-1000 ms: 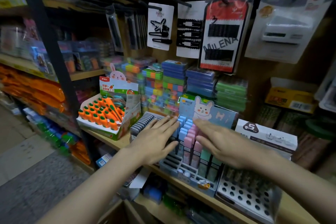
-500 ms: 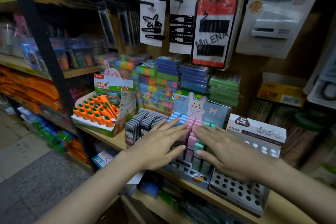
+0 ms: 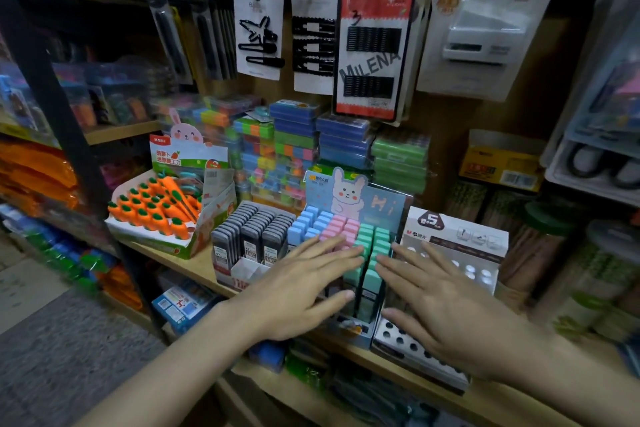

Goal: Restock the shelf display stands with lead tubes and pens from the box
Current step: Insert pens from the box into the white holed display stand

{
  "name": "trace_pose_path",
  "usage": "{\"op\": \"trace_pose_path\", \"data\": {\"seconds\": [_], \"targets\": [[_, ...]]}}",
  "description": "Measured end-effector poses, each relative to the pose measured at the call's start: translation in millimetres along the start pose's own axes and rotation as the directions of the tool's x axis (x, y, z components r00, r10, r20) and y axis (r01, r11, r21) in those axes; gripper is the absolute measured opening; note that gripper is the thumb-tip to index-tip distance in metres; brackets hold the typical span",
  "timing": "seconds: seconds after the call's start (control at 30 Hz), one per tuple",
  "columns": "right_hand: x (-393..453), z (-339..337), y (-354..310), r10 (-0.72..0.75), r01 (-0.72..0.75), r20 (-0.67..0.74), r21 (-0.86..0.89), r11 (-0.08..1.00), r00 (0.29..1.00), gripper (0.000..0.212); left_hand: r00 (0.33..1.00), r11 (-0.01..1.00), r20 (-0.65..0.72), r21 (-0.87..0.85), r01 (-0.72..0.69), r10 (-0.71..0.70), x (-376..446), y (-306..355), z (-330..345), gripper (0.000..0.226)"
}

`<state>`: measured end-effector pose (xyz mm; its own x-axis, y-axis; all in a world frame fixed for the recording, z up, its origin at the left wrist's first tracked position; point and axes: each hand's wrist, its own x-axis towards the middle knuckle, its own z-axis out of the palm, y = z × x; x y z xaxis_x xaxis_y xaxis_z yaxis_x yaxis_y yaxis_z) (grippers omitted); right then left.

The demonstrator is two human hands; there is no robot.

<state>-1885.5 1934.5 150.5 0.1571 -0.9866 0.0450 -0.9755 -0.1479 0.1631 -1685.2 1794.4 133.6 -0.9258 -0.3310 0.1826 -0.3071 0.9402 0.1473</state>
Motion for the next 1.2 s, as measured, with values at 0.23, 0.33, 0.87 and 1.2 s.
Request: {"op": "trace_pose_path", "data": {"seconds": [0.23, 0.33, 0.87, 1.2], "targets": [[18, -4, 3, 0.061, -0.057, -0.07, 0.049, 0.997, 0.996, 0.072, 0.998, 0.999, -0.045, 0.005, 0.041, -0.041, 23, -3, -3, 0.059], [27, 1, -6, 0.076, -0.077, -0.046, -0.026, 0.997, 0.996, 0.074, 0.999, 0.998, 0.002, 0.054, 0.032, -0.032, 34, -6, -3, 0.055], [44, 5, -14, 0.197, -0.205, -0.123, -0.057, 0.977, 0.973, 0.068, 0.998, 0.998, 0.006, 0.009, 0.056, -0.056, 47, -5, -6, 0.048], [8, -19, -6, 0.216, -0.123, -0.427, 0.234, 0.964, 0.878, 0.036, 0.997, 0.996, -0.026, -0.058, 0.074, -0.076, 56, 3, -5, 0.049]]}}
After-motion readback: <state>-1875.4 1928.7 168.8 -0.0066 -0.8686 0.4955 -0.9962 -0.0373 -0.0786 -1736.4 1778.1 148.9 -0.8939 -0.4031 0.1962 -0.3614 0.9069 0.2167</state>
